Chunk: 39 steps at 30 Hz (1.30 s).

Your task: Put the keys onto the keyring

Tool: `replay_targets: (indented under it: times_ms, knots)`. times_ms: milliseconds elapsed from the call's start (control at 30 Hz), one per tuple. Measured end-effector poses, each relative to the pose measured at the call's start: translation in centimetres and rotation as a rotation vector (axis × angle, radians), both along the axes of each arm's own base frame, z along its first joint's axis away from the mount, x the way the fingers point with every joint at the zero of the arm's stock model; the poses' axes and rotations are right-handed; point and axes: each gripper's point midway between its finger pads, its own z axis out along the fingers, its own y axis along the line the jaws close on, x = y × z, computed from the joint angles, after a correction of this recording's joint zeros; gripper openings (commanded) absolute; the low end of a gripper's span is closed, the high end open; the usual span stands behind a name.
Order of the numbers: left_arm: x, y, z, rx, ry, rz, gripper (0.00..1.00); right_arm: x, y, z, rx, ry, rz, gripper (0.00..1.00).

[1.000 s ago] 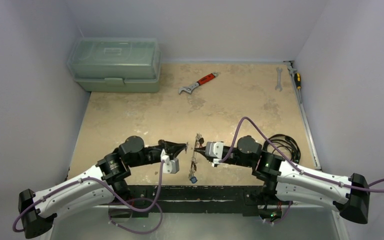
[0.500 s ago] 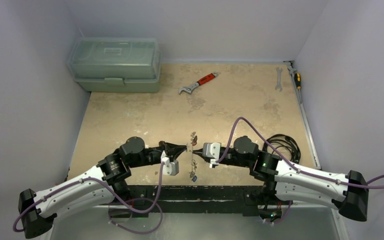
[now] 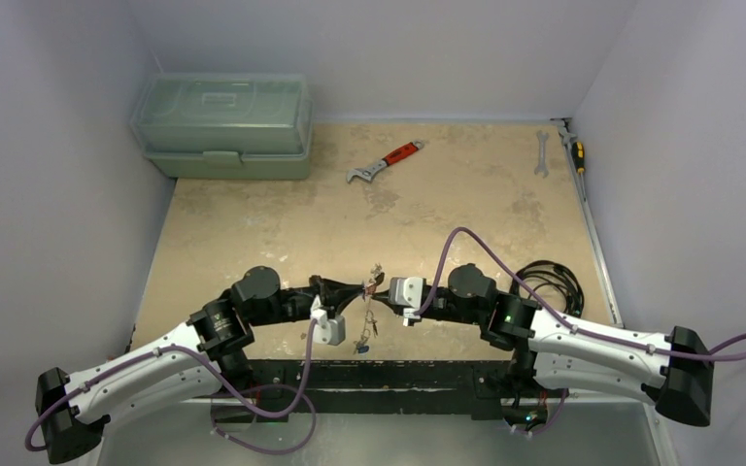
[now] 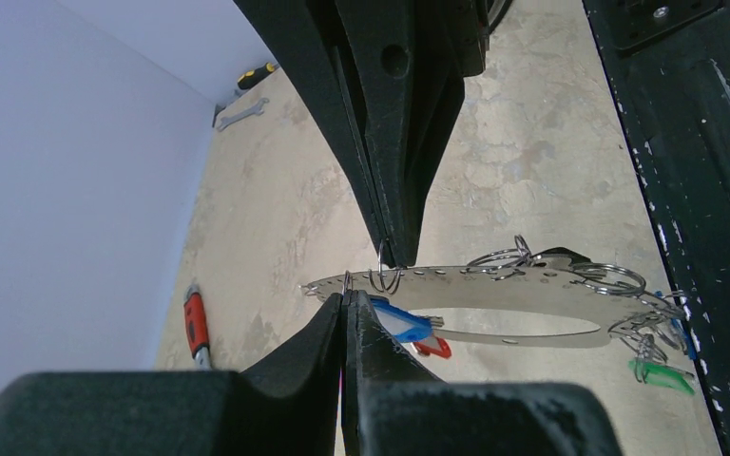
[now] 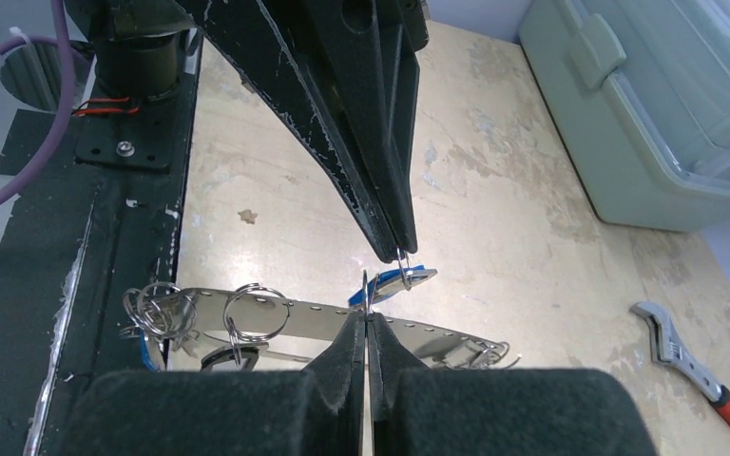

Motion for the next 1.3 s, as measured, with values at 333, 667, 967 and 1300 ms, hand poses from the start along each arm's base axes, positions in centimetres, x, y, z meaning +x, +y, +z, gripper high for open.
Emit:
replay_targets:
  times_ms: [333, 667, 967, 1300]
  knots:
    - [-0.6, -0.1, 0.2, -0.009, 0.000, -0.031, 0.00, 0.0, 0.1, 0.0, 0.002, 0.006, -0.002, 0.00]
    - [-1.1, -0.2, 0.4, -0.017, 0.000, -0.059, 0.00, 0.1, 0.2, -0.3, -0.002, 0.013, -0.003, 0.00]
    - [-1.2, -0.3, 0.4, -0.015, 0.002, -0.067, 0.00, 0.1, 0.2, -0.1, 0.003, 0.014, -0.006, 0.00]
    - [-1.3, -0.3, 0.3, -0.014, 0.002, -0.068, 0.00, 0.1, 0.1, 0.3, 0.016, 0.012, -0.012, 0.00]
